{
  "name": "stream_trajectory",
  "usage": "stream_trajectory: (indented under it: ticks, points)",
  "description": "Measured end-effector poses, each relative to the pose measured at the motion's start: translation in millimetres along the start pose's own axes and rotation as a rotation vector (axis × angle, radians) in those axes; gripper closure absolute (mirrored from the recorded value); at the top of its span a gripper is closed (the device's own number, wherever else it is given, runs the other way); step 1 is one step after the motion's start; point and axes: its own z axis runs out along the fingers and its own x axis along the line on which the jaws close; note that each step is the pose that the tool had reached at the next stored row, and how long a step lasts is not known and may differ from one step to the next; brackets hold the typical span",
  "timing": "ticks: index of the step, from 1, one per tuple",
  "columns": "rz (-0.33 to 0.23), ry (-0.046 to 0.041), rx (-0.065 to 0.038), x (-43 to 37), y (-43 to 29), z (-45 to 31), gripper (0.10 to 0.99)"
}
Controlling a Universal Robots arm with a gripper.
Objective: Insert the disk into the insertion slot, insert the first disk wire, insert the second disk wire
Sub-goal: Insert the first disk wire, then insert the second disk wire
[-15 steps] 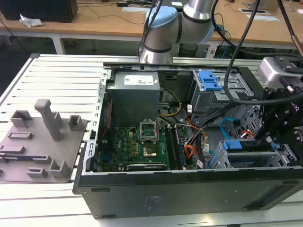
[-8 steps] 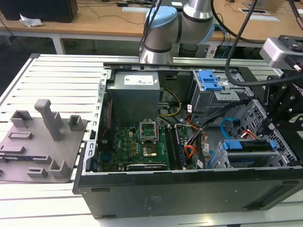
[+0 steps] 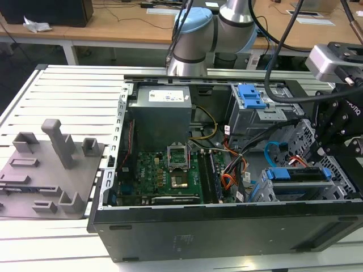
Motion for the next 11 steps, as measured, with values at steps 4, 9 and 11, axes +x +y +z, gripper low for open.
stream_trajectory:
  ticks: [4,9,11]
  points:
    - [0.0,0.0,0.0,0.0,0.1,0.0,0.98]
    - [0.0,0.0,0.0,0.0,0.3,0.0,0.98]
    - [0.0,-0.0001,0.0,0.0,0.4,0.0,0.784]
